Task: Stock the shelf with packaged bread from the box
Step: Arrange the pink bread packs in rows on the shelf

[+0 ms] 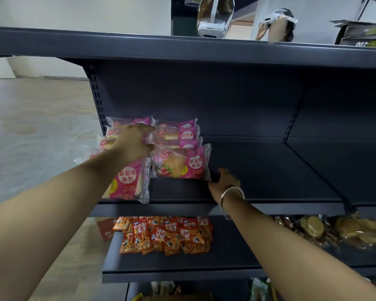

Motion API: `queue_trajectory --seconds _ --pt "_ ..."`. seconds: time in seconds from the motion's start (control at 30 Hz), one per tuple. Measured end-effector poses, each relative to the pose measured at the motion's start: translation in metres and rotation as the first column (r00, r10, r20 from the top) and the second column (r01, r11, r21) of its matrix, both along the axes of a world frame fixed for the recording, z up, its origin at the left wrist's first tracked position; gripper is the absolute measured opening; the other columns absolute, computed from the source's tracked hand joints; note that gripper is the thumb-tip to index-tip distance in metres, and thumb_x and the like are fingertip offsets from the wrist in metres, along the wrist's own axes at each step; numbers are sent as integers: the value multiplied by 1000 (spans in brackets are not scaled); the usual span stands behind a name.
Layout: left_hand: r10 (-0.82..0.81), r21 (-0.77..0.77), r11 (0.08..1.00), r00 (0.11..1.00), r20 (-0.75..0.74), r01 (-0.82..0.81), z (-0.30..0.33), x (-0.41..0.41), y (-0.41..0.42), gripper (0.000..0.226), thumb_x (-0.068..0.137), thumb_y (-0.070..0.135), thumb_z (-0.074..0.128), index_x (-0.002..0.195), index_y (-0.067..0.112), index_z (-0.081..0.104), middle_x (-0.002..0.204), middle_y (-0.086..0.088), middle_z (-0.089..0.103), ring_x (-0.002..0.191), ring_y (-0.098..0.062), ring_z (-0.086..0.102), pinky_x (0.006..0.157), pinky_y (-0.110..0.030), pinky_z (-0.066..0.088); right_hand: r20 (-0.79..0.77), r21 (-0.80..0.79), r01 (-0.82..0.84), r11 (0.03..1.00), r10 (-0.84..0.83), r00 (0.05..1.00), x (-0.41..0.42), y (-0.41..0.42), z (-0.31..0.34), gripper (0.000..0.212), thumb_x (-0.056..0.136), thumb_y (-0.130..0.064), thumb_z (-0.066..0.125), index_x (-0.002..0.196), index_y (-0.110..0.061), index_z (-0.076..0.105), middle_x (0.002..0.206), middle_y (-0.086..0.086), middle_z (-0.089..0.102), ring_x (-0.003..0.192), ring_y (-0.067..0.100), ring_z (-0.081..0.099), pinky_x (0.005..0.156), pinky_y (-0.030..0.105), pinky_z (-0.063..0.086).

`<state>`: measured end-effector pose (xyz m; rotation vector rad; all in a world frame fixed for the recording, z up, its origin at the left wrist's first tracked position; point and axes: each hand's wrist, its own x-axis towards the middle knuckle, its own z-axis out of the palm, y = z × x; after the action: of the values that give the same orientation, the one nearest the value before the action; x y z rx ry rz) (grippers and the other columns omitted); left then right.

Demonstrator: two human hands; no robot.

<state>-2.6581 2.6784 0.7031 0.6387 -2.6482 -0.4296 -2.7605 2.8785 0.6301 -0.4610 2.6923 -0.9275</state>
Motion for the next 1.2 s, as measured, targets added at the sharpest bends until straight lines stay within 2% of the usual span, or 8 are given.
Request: queue_trajectory --seconds 0.27,0.43,0.6,0.73,0.83,0.93,1.07,1.2 --pt "84 -97 991 989 -122 -96 -6 56 31 52 85 16 61 134 7 47 139 -17 48 129 -35 42 109 -42 35 -73 -57 -65 996 61 995 40 25 18 50 89 -20 50 137 -14 38 139 14 42 130 32 36 107 43 36" --pt "151 -291 935 971 -184 -201 -30 100 67 41 83 14 61 121 3 56 119 -24 57 111 -42 49 92 -46 41 -124 -109 -167 980 153 980 66 47 5 23 89 -13 47 109 -8 57 116 13 61 111 31 55 91 35 45" --pt "214 -355 901 967 -139 -250 -79 151 97 24 71 15 53 86 1 64 86 -22 65 86 -41 59 67 -43 47 -27 -105 -321 941 320 947 90 57 -39 11 86 -11 53 85 -9 65 100 7 65 87 17 56 72 24 39" --pt "216 -245 949 975 50 -197 -146 182 111 36 66 28 39 74 3 64 74 -16 66 78 -38 60 62 -36 44 95 -62 -374 925 378 921 114 56 -98 21 80 -7 53 63 -18 56 84 6 66 84 22 61 77 32 52" --pt "215 -177 966 964 158 -187 -212 200 112 37 66 28 37 71 3 63 72 -16 66 76 -37 61 63 -35 44 174 35 -466 884 454 874 131 55 -154 14 83 -6 50 74 -8 60 87 16 65 88 31 61 81 44 53" --pt "217 -24 976 946 242 -218 -281 213 117 23 73 16 47 74 -1 63 76 -19 66 82 -38 58 65 -38 45 329 124 -532 838 471 819 143 57 -215 11 88 -12 52 87 -8 63 97 17 66 94 33 61 87 43 52" --pt "240 254 900 890 389 -354 -375 225 127 10 77 1 54 81 -1 62 88 -21 66 91 -37 57 73 -38 46 491 169 -501 849 368 789 154 62 -316 20 82 -11 58 68 -21 48 104 17 62 100 31 61 86 34 48" --pt "187 346 797 747 638 -495 -460 232 147 18 85 9 49 96 5 62 104 -20 64 98 -37 58 77 -33 46 639 249 -553 795 295 711 169 73 -410 29 86 -15 55 64 -21 38 97 13 51 92 28 53 91 37 46"
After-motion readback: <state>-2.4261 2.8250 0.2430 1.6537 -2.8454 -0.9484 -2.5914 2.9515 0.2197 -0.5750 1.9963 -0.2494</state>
